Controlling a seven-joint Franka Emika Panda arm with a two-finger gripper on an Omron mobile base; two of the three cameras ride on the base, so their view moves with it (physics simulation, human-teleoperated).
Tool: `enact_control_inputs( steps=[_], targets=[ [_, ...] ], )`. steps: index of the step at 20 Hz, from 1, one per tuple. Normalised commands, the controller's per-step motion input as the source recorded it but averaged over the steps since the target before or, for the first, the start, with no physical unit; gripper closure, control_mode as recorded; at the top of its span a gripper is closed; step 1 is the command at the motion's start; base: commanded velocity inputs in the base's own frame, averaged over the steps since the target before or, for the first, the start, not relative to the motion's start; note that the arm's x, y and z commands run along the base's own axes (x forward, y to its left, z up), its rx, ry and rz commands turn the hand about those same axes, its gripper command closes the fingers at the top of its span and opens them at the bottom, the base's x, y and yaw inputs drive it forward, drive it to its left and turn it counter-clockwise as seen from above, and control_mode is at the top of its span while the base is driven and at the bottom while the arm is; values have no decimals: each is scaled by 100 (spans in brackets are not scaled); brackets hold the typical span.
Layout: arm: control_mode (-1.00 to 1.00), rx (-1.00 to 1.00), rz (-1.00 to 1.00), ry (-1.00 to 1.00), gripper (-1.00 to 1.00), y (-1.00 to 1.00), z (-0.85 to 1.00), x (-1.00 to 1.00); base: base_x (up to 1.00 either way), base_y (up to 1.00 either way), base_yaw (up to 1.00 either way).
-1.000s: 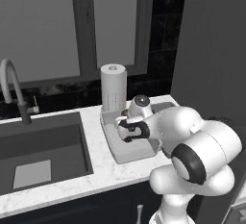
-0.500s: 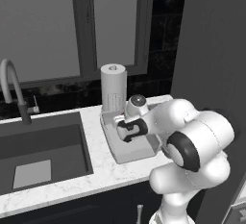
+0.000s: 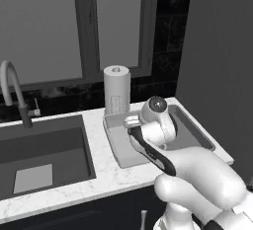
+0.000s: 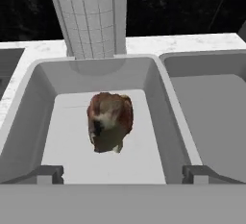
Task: Place one sweet potato and one steak in each tupperware on the nearby counter, to pack two identical lunches.
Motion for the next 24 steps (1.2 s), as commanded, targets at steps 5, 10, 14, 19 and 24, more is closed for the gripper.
enact_control_inputs(
  steps=[5, 10, 14, 19, 24],
  targets=[
    [-100, 0, 0, 0, -100, -30, 77, -72, 0, 0, 0],
    [-100, 1, 0, -1, -100, -45, 76, -87, 0, 0, 0],
    [-100, 0, 0, -4, -100, -20, 64, -93, 0, 0, 0],
    [-100, 0, 0, -12, -100, -11, 31, -100, 0, 0, 0],
    [100, 0, 0, -12, -100, -9, -6, -80, -20, -2, 0]
  ],
)
